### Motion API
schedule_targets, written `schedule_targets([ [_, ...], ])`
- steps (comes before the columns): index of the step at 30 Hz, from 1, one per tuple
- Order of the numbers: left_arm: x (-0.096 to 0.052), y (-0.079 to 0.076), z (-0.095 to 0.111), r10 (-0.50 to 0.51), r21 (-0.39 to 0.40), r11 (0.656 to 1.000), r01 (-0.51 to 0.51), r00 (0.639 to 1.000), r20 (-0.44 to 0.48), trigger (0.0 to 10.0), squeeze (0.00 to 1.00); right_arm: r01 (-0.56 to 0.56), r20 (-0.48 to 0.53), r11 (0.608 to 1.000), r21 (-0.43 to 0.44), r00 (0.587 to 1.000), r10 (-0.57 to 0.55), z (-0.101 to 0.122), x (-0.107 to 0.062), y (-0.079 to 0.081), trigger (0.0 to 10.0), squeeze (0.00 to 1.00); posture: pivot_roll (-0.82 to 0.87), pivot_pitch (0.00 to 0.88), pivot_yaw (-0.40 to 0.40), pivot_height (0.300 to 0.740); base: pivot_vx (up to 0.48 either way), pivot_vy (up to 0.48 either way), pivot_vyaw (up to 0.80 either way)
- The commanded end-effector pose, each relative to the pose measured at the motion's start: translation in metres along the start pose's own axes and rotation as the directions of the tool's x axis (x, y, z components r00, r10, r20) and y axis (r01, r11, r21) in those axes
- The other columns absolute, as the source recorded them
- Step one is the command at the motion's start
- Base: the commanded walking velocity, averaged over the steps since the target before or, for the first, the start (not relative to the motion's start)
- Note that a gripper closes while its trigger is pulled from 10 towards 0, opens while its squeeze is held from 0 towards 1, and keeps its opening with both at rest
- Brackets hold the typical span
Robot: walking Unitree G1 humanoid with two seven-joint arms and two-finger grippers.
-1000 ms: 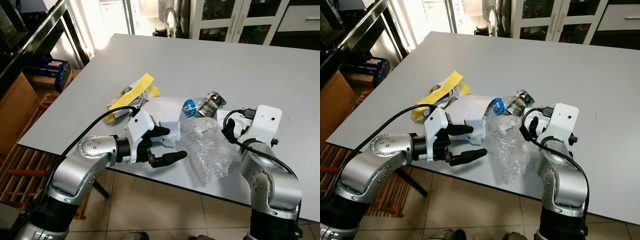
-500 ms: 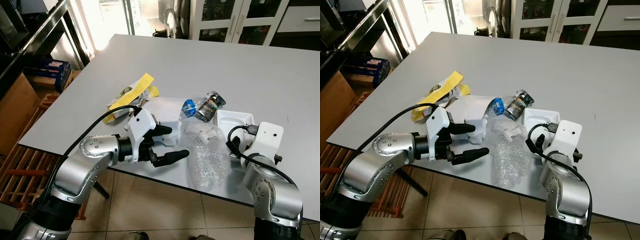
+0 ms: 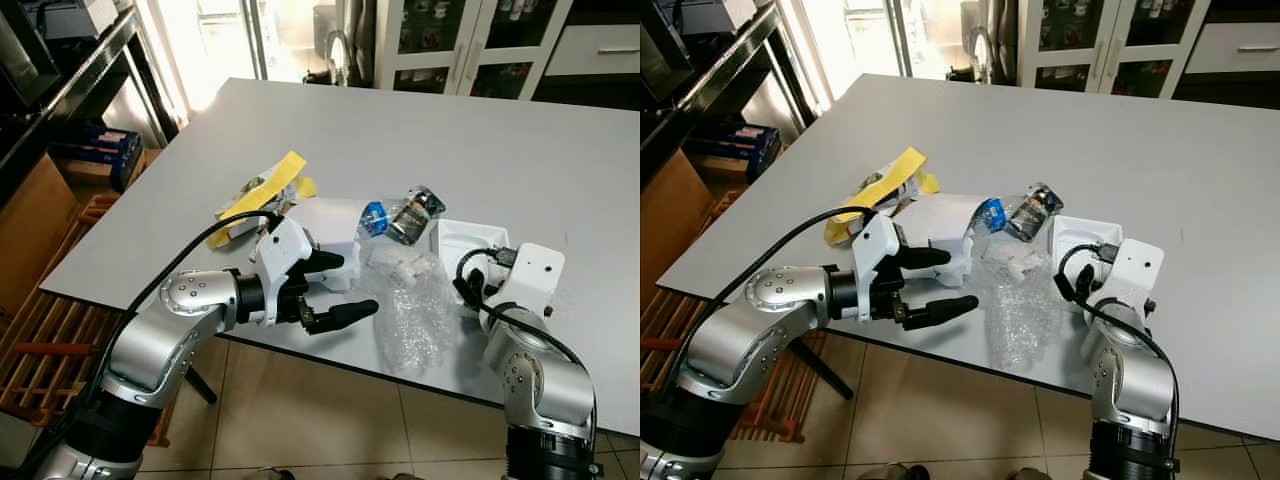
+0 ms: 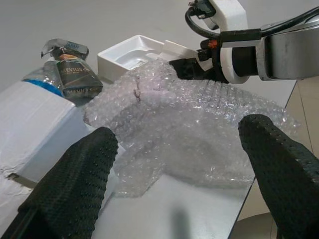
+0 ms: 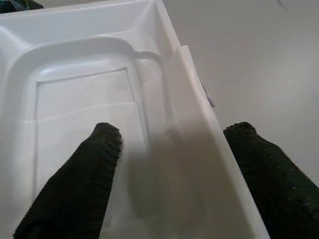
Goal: Picking trash to rubbish bin
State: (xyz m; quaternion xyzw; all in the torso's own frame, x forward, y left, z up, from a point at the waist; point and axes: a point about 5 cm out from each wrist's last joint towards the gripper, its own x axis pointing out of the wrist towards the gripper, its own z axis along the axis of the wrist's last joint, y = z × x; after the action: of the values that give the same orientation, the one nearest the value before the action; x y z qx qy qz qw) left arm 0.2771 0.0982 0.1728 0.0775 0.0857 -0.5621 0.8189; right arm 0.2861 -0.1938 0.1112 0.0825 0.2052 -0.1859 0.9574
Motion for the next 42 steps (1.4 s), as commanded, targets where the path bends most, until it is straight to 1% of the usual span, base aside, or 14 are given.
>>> schedule_targets([
  [1,-0.0004,0.0002,0.0014,-0.009,0.016,1.000,0.009,1.000,-0.007,10.0,0.00,-0.019,-0.130,1.000,0.009,0.991,0.020,-0.0295,0.0033,0.0011,0.0,0.00,-0.01,0.112,0.077,0.740,0.000,0.000,0.00],
  [15,-0.0007,0.0001,0.0017,-0.017,0.015,1.000,0.017,1.000,-0.008,10.0,0.00,-0.012,-0.131,1.000,0.010,0.991,0.013,-0.0343,0.0066,-0.0005,0.0,0.00,-0.01,0.112,0.081,0.740,0.000,0.000,0.00],
  [23,-0.0021,-0.0025,-0.0007,-0.036,0.004,0.999,0.036,0.999,-0.021,10.0,0.00,-0.007,-0.129,1.000,0.005,0.992,0.008,-0.0355,0.0064,-0.0020,0.0,0.00,-0.02,0.116,0.080,0.740,0.000,0.000,0.00],
  [24,-0.0028,-0.0029,-0.0017,-0.041,0.002,0.999,0.041,0.999,-0.029,10.0,0.05,-0.007,-0.127,1.000,0.004,0.992,0.007,-0.0351,0.0065,-0.0021,0.0,0.00,-0.02,0.116,0.080,0.740,0.000,0.000,0.00],
  [26,-0.0036,-0.0030,-0.0022,-0.043,0.002,0.999,0.043,0.999,-0.033,10.0,0.07,-0.006,-0.125,1.000,0.003,0.992,0.006,-0.0349,0.0066,-0.0023,0.0,0.00,-0.02,0.116,0.080,0.740,0.000,0.000,0.00],
  [29,-0.0055,-0.0021,-0.0035,-0.040,0.003,0.999,0.041,0.998,-0.041,10.0,0.07,-0.004,-0.123,1.000,0.002,0.992,0.005,-0.0348,0.0065,-0.0025,0.0,0.00,-0.01,0.117,0.082,0.740,0.000,0.000,0.00],
  [34,-0.0085,-0.0019,-0.0062,-0.044,0.006,0.999,0.044,0.997,-0.062,10.0,0.02,-0.003,-0.122,1.000,0.000,0.993,0.002,-0.0356,0.0058,-0.0024,0.0,0.00,-0.01,0.116,0.085,0.740,0.000,0.000,0.00],
  [38,-0.0092,-0.0015,-0.0066,-0.041,0.009,0.999,0.042,0.997,-0.066,10.0,0.00,-0.003,-0.123,1.000,0.000,0.992,0.003,-0.0365,0.0056,-0.0019,0.0,0.00,-0.01,0.117,0.086,0.740,0.000,0.000,0.00],
  [42,-0.0096,-0.0010,-0.0065,-0.038,0.013,0.999,0.039,0.997,-0.068,10.0,0.00,-0.005,-0.122,1.000,0.000,0.993,0.004,-0.0367,0.0057,-0.0017,0.0,0.00,-0.01,0.116,0.086,0.740,0.000,0.000,0.00],
])
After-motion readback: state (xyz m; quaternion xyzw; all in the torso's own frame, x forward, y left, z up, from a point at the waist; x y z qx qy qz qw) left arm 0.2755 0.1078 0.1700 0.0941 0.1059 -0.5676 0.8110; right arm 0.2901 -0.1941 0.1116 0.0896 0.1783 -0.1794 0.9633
